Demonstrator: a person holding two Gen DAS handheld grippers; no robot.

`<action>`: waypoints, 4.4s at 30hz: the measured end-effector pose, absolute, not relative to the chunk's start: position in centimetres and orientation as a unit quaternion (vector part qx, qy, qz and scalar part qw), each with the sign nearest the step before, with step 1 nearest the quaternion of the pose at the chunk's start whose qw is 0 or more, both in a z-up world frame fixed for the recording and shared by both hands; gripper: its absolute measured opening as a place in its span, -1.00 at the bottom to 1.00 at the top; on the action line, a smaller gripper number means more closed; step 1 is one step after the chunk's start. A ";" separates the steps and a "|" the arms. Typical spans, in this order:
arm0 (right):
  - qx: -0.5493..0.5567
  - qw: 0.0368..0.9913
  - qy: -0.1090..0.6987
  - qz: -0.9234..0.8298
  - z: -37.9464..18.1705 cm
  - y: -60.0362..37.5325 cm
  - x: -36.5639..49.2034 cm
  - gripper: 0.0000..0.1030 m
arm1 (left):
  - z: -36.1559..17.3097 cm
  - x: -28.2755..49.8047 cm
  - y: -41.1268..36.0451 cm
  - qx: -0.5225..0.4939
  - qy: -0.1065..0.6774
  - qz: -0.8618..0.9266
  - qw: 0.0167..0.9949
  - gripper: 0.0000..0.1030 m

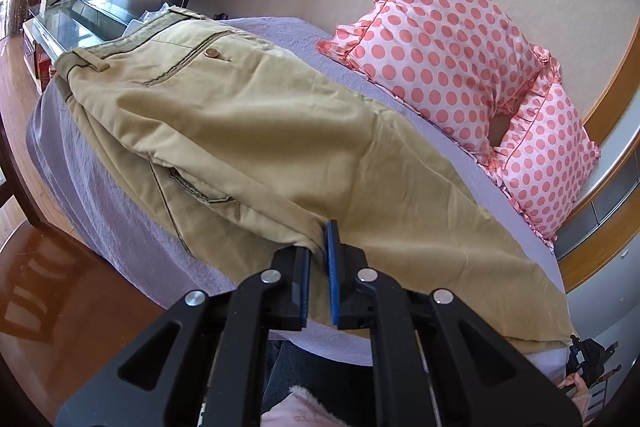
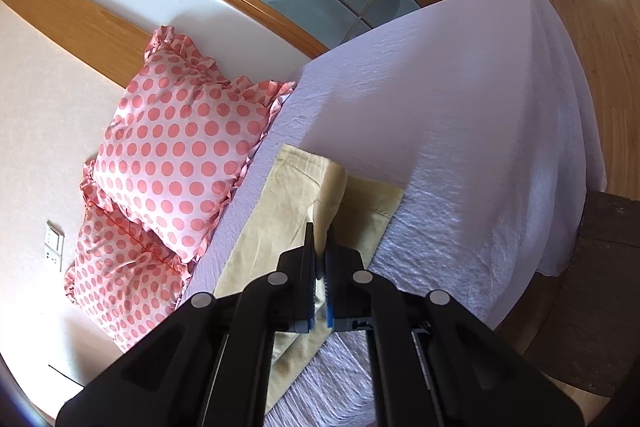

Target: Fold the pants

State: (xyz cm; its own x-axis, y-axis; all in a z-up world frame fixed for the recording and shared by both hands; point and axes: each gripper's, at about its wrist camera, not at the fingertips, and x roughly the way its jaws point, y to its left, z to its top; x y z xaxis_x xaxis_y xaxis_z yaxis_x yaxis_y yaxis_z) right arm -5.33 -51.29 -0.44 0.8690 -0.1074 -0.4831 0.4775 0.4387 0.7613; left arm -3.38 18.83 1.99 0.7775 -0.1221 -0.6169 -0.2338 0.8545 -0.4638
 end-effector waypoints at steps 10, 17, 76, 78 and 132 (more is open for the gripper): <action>0.466 0.834 0.204 -0.211 0.0 -51.0 -5.7 -0.65 | 1.0 -5.0 18.3 -0.253 0.325 0.035 0.910 -0.73; 0.430 0.845 0.193 -0.252 0.6 -51.4 -6.9 0.05 | 1.5 -6.9 19.6 -0.259 0.291 0.059 0.919 -0.23; 0.156 0.878 0.345 0.294 2.5 -14.3 7.2 0.67 | 2.2 -2.8 29.1 -0.352 0.251 0.119 0.894 0.44; 0.157 0.877 0.345 0.295 2.5 -14.4 7.1 0.72 | 2.2 -2.1 30.8 -0.366 0.257 0.135 0.884 0.13; 0.321 0.808 0.436 0.232 1.0 -32.5 14.4 -0.04 | 2.6 16.4 9.2 -0.208 0.461 -0.242 0.828 0.42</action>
State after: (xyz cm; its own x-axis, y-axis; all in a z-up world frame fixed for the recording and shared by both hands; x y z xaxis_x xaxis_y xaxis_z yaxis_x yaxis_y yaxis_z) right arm 14.39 -32.48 1.03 0.5123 0.6552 -0.5552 -0.0949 0.6857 0.7217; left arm 16.43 9.21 2.55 0.4580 -0.5927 -0.6626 0.2091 0.7962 -0.5677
